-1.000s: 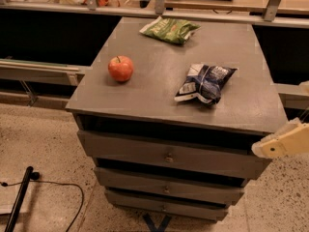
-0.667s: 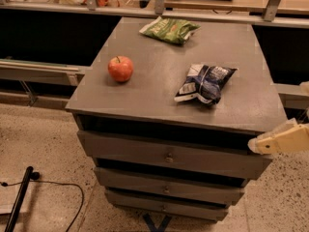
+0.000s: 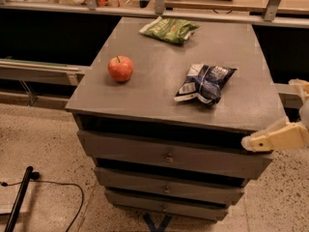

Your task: Pick blue chip bag

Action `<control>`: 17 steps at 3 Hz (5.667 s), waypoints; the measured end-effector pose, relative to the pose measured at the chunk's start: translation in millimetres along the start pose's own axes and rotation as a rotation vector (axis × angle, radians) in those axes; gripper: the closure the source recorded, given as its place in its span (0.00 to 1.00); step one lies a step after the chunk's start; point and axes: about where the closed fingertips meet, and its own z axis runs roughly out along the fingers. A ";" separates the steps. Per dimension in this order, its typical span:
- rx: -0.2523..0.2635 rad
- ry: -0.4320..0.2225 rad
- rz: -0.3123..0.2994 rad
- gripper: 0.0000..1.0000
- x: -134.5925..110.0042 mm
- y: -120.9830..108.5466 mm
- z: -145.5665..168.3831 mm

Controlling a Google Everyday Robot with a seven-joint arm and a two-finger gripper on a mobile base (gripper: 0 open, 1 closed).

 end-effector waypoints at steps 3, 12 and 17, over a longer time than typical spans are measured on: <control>-0.030 -0.101 0.028 0.00 -11.1 -3.6 85.8; 0.071 -0.062 0.100 0.26 -18.2 -20.7 162.2; 0.068 -0.063 0.083 1.00 -16.3 -20.8 165.5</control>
Offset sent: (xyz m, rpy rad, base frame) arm 0.0726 0.0487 -0.0437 0.1337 -0.0601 0.0595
